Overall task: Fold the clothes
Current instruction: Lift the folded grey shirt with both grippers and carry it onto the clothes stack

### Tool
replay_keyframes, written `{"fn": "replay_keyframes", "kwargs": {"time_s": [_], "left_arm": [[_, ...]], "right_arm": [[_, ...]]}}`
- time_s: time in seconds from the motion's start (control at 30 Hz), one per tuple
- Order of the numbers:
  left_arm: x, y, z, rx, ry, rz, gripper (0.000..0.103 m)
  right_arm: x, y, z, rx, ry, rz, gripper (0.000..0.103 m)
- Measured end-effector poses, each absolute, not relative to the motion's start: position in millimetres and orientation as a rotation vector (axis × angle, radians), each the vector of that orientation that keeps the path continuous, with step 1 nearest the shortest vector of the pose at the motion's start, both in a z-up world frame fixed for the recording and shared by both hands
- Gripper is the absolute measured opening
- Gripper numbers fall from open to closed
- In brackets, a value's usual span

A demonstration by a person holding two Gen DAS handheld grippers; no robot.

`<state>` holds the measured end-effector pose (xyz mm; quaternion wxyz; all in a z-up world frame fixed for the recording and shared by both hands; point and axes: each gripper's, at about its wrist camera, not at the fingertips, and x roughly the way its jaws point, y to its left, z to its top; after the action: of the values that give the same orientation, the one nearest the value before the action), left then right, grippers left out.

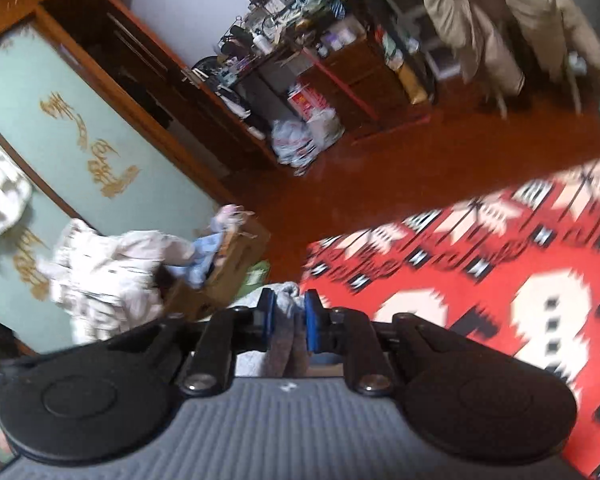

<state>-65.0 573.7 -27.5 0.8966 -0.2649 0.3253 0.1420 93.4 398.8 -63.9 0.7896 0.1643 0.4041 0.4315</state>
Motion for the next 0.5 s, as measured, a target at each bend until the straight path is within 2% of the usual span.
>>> {"fn": "replay_keyframes", "kwargs": {"time_s": [0.03,0.07,0.17,0.2,0.33,0.5], "left_arm": [[-60.4,575.8,-33.5,-0.553,0.712,0.306,0.020],[-60.3,579.4,-37.6,-0.571,0.731,0.316,0.030],[-68.2,592.9,-44.5,-0.649,0.750,0.334,0.052],[-75.2,598.5,-43.2,-0.688,0.737,0.330,0.053],[-110.3,604.7,-29.1,-0.755,0.690,0.327,0.057],[-159.4,579.9,-22.1,-0.728,0.725,0.293,0.058]], "right_arm": [[96.4,402.0,-69.5,0.343,0.901,0.918,0.018],[99.5,404.7,-76.2,0.339,0.933,0.903,0.020],[106.0,400.9,-86.7,0.384,0.976,0.866,0.037],[107.1,397.2,-88.6,0.403,0.981,0.859,0.040],[103.0,372.1,-81.3,0.444,0.971,0.847,0.041],[59.0,334.9,-64.5,0.482,1.013,0.931,0.044]]}}
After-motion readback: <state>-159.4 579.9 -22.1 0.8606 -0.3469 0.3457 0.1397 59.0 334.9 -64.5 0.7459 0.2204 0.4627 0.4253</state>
